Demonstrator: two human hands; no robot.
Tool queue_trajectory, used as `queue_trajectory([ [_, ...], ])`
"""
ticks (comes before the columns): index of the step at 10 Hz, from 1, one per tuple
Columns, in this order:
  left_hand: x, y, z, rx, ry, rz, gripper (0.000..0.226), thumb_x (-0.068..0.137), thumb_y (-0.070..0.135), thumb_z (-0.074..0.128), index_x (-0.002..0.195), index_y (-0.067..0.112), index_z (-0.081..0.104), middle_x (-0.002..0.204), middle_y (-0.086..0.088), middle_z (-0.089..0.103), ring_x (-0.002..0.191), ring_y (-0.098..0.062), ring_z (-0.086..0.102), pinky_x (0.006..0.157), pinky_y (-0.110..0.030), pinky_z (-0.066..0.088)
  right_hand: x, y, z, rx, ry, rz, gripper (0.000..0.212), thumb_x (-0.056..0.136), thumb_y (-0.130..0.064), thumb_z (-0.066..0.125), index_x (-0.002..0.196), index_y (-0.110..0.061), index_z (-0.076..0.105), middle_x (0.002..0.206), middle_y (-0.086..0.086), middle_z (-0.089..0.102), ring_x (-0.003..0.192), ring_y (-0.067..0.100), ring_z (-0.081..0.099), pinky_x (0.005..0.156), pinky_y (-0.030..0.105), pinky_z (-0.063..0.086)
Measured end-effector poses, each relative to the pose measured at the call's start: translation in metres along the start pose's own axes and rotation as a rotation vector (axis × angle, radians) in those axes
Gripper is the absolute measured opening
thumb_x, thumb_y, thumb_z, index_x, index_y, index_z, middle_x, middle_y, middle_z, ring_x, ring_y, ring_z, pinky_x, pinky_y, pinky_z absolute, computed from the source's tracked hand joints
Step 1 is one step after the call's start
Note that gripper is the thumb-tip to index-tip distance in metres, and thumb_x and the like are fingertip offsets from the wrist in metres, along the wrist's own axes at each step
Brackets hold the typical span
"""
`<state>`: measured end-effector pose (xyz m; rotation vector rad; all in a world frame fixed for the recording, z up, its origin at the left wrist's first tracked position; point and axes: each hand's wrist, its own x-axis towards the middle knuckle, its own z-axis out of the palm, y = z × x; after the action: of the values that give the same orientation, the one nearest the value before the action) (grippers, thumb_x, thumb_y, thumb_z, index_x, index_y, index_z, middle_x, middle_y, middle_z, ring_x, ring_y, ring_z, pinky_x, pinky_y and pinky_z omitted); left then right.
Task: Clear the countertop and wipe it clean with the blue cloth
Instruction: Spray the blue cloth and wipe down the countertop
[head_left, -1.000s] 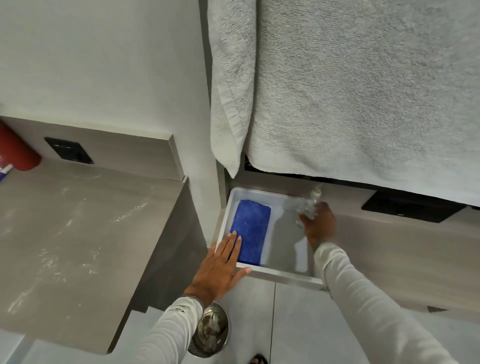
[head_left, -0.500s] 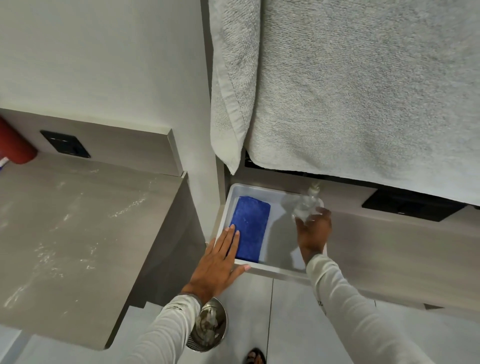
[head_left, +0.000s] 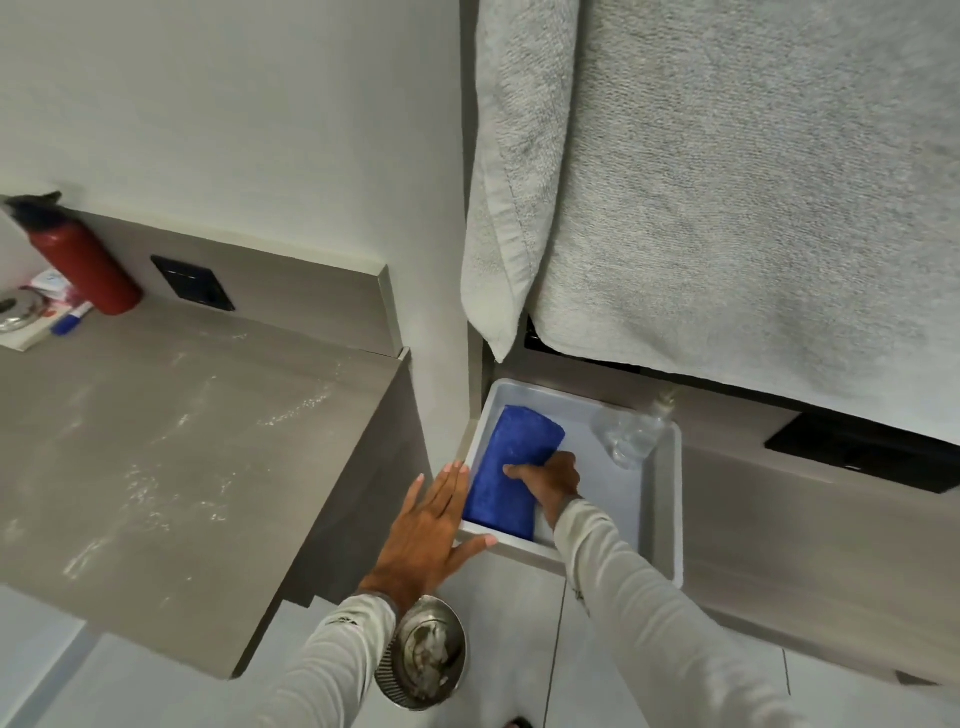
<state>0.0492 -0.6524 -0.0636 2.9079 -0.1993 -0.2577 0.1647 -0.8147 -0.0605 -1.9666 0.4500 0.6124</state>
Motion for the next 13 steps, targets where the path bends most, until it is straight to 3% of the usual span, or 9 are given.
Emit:
queue_trajectory([
  [1, 0.003, -0.001, 0.000, 0.025, -0.024, -0.013, 0.089, 0.091, 0.072, 0.022, 0.155, 0.017, -0.007, 0.166, -0.002, -0.007, 0.153, -0.016, -0.009, 0.126, -0.042, -0.008, -0.005, 0.002, -0.006, 0.012, -0.081, -0.085, 0.056, 0.092, -0.033, 0.070, 0.137, -0.011, 0.046, 0.136, 0.015, 0.059, 0.123, 0.034, 0.059, 0.111, 0.049, 0.047],
  [2, 0.003, -0.004, -0.001, 0.044, -0.008, -0.013, 0.092, 0.090, 0.075, 0.021, 0.155, 0.017, -0.006, 0.166, -0.001, -0.006, 0.153, -0.016, -0.009, 0.126, -0.045, -0.006, -0.019, 0.003, -0.013, 0.424, -0.143, -0.174, 0.041, 0.091, -0.016, 0.067, 0.131, -0.010, 0.060, 0.123, 0.014, 0.070, 0.104, 0.026, 0.069, 0.082, 0.029, 0.061],
  [4, -0.040, -0.061, -0.020, -0.016, 0.248, -0.114, 0.083, 0.094, 0.071, 0.023, 0.155, 0.016, 0.011, 0.164, -0.004, 0.015, 0.153, -0.017, 0.007, 0.125, -0.046, 0.013, -0.041, -0.009, -0.044, 0.707, -0.316, 0.028, 0.023, 0.094, -0.020, 0.056, 0.098, 0.000, 0.066, 0.077, 0.019, 0.070, 0.066, 0.031, 0.070, 0.062, 0.035, 0.060],
  [7, -0.184, -0.216, -0.033, -0.061, 0.369, -0.588, 0.071, 0.100, 0.055, 0.009, 0.146, 0.009, 0.038, 0.151, -0.014, 0.043, 0.141, -0.029, 0.040, 0.113, -0.047, 0.037, -0.112, -0.052, 0.102, 0.308, -0.640, -0.222, 0.030, 0.080, 0.001, 0.067, 0.109, -0.003, 0.072, 0.095, 0.011, 0.076, 0.089, 0.025, 0.072, 0.081, 0.035, 0.055],
  [9, -0.248, -0.271, -0.025, -0.110, 0.415, -0.714, 0.062, 0.100, 0.047, 0.016, 0.148, 0.012, 0.035, 0.153, -0.010, 0.041, 0.145, -0.026, 0.035, 0.116, -0.046, 0.033, -0.159, -0.060, 0.270, -0.200, -0.477, -0.724, 0.014, 0.079, -0.007, 0.073, 0.086, -0.008, 0.061, 0.075, 0.000, 0.059, 0.071, 0.016, 0.052, 0.071, 0.036, 0.046],
  [10, -0.261, -0.287, -0.023, -0.106, 0.390, -0.695, 0.068, 0.100, 0.049, 0.010, 0.147, 0.008, 0.037, 0.153, -0.013, 0.042, 0.144, -0.029, 0.036, 0.115, -0.047, 0.034, -0.180, -0.039, 0.317, -0.695, -0.363, -0.986, 0.053, 0.087, -0.059, 0.063, 0.124, -0.021, 0.064, 0.110, -0.002, 0.064, 0.099, 0.018, 0.060, 0.085, 0.036, 0.053],
  [11, -0.264, -0.305, -0.019, -0.097, 0.374, -0.668, 0.064, 0.100, 0.046, 0.013, 0.149, 0.010, 0.033, 0.156, -0.012, 0.037, 0.147, -0.028, 0.031, 0.118, -0.047, 0.030, -0.184, -0.023, 0.344, -0.846, -0.211, -1.341, 0.055, 0.100, -0.052, 0.047, 0.142, -0.017, 0.055, 0.129, 0.006, 0.060, 0.112, 0.026, 0.057, 0.094, 0.043, 0.053],
  [12, -0.256, -0.323, -0.018, -0.070, 0.376, -0.643, 0.058, 0.101, 0.040, 0.019, 0.150, 0.011, 0.030, 0.157, -0.012, 0.034, 0.148, -0.028, 0.029, 0.120, -0.046, 0.027, -0.174, -0.003, 0.360, -1.060, -0.350, -1.450, 0.055, 0.107, -0.041, 0.036, 0.156, -0.017, 0.037, 0.164, 0.010, 0.035, 0.148, 0.030, 0.036, 0.123, 0.047, 0.030],
  [13, -0.245, -0.334, -0.013, 0.010, 0.346, -0.582, 0.055, 0.103, 0.034, 0.024, 0.152, 0.008, 0.025, 0.159, -0.013, 0.028, 0.149, -0.028, 0.025, 0.122, -0.047, 0.025, -0.154, 0.005, 0.364, -1.104, -0.405, -1.499, 0.054, 0.110, -0.040, 0.029, 0.161, -0.021, 0.024, 0.170, 0.006, 0.019, 0.158, 0.022, 0.016, 0.127, 0.045, 0.022],
])
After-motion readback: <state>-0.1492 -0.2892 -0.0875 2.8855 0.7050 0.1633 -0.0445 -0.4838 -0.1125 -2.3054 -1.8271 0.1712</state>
